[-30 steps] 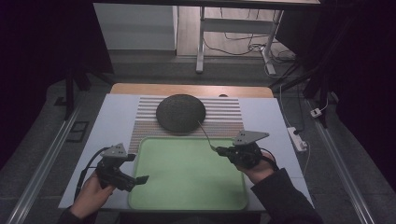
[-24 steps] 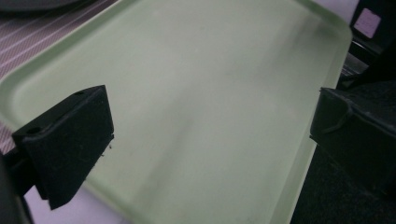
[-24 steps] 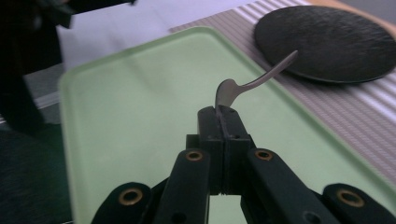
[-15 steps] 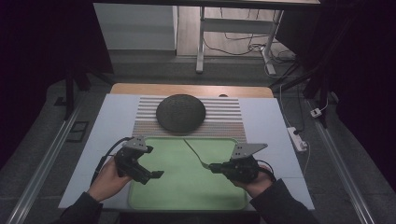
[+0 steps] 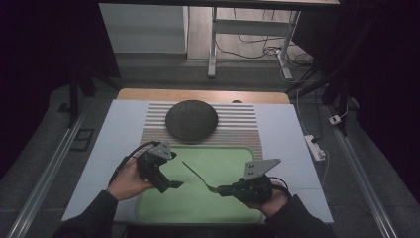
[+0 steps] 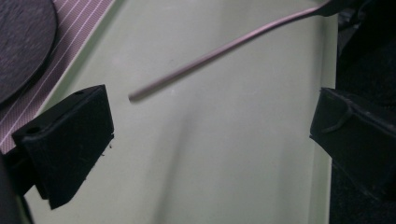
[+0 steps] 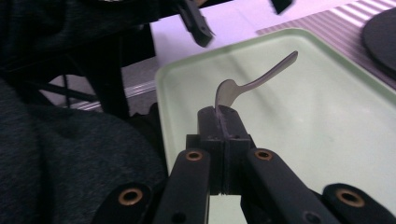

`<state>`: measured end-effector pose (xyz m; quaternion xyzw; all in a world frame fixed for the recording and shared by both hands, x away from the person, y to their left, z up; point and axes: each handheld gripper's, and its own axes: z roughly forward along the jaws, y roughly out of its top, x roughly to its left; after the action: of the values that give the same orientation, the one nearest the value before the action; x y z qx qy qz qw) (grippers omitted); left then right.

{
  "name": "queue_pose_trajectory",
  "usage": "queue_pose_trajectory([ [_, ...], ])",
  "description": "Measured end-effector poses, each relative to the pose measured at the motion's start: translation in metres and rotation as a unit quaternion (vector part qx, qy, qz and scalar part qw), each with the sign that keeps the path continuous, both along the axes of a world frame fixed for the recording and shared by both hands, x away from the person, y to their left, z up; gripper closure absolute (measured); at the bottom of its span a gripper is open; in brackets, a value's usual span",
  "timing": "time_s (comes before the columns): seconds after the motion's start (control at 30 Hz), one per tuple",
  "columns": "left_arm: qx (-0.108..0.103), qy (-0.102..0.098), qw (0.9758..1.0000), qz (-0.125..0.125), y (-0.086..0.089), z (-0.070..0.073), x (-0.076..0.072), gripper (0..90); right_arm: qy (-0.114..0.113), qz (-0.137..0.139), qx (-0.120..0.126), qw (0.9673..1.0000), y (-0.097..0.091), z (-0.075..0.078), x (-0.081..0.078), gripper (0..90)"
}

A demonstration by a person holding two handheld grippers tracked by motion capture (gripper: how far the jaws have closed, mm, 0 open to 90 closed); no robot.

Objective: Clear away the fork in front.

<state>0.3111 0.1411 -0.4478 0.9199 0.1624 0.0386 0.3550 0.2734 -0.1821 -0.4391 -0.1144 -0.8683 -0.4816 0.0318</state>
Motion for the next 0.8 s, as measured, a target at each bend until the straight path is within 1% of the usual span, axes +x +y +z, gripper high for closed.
queue_pose_trajectory([
  [0.03,0.01,-0.006,0.9998,-0.016,-0.005,-0.001,0.001,0.0,0.002,0.006,0.001,1.0,0.0,0.0,-0.001,90.0],
  [0.07,0.01,-0.006,0.9998,-0.016,-0.005,-0.001,0.001,0.0,0.002,0.006,0.001,1.0,0.0,0.0,-0.001,90.0],
  [0.1,0.021,-0.01,0.9991,-0.035,-0.01,-0.002,0.001,0.6,0.004,0.017,0.002,0.9998,0.001,0.0,-0.002,90.0],
  [0.17,0.028,-0.014,0.9982,-0.051,-0.015,-0.003,0.0,2.2,0.008,0.028,0.001,0.9996,0.002,0.0,-0.003,90.0],
  [0.2,0.028,-0.014,0.9982,-0.051,-0.015,-0.003,0.0,3.2,0.011,0.03,0.001,0.9995,0.003,0.0,-0.003,90.0],
  [0.23,0.032,-0.02,0.9975,-0.06,-0.02,-0.005,-0.001,4.5,0.012,0.035,0.002,0.9993,0.003,0.0,-0.003,90.0],
  [0.3,0.035,-0.024,0.9961,-0.077,-0.022,-0.005,-0.001,9.2,0.014,0.041,0.004,0.999,0.004,0.0,-0.004,90.0],
  [0.33,0.035,-0.024,0.9961,-0.077,-0.022,-0.005,-0.001,11.9,0.015,0.046,0.004,0.9988,0.004,0.001,-0.004,90.0],
  [0.37,0.035,-0.025,0.9949,-0.091,-0.025,-0.005,-0.002,15.3,0.016,0.05,0.003,0.9986,0.004,0.001,-0.004,90.0],
  [0.43,0.031,-0.026,0.9938,-0.104,-0.027,-0.005,-0.002,22.8,0.019,0.053,0.007,0.9984,0.005,0.001,-0.004,90.0],
  [0.5,0.032,-0.026,0.992,-0.119,-0.028,-0.005,-0.003,29.7,0.021,0.059,0.005,0.998,0.005,0.001,-0.004,90.0],
  [0.53,0.032,-0.026,0.992,-0.119,-0.028,-0.005,-0.003,33.4,0.023,0.06,0.005,0.9979,0.005,0.001,-0.004,90.0],
  [0.57,0.038,-0.027,0.9898,-0.135,-0.031,-0.005,-0.004,37.2,0.028,0.062,0.006,0.9977,0.005,0.002,-0.004,90.0],
  [0.6,0.042,-0.029,0.9886,-0.142,-0.032,-0.005,-0.005,41.3,0.032,0.065,0.005,0.9974,0.005,0.002,-0.003,90.0],
  [0.63,0.046,-0.033,0.9876,-0.147,-0.033,-0.006,-0.006,42.9,0.035,0.067,0.007,0.9971,0.005,0.002,-0.003,90.0],
  [0.7,0.056,-0.031,0.9846,-0.163,-0.035,-0.006,-0.007,48.4,0.036,0.07,0.007,0.9969,0.005,0.002,-0.003,90.0],
  [0.77,0.055,-0.03,0.9843,-0.165,-0.036,-0.007,-0.008,52.1,0.038,0.075,0.006,0.9965,0.006,0.002,-0.004,90.0],
  [0.8,0.059,-0.027,0.9815,-0.18,-0.037,-0.008,-0.008,55.4,0.039,0.079,0.006,0.9961,0.007,0.002,-0.004,90.0],
])
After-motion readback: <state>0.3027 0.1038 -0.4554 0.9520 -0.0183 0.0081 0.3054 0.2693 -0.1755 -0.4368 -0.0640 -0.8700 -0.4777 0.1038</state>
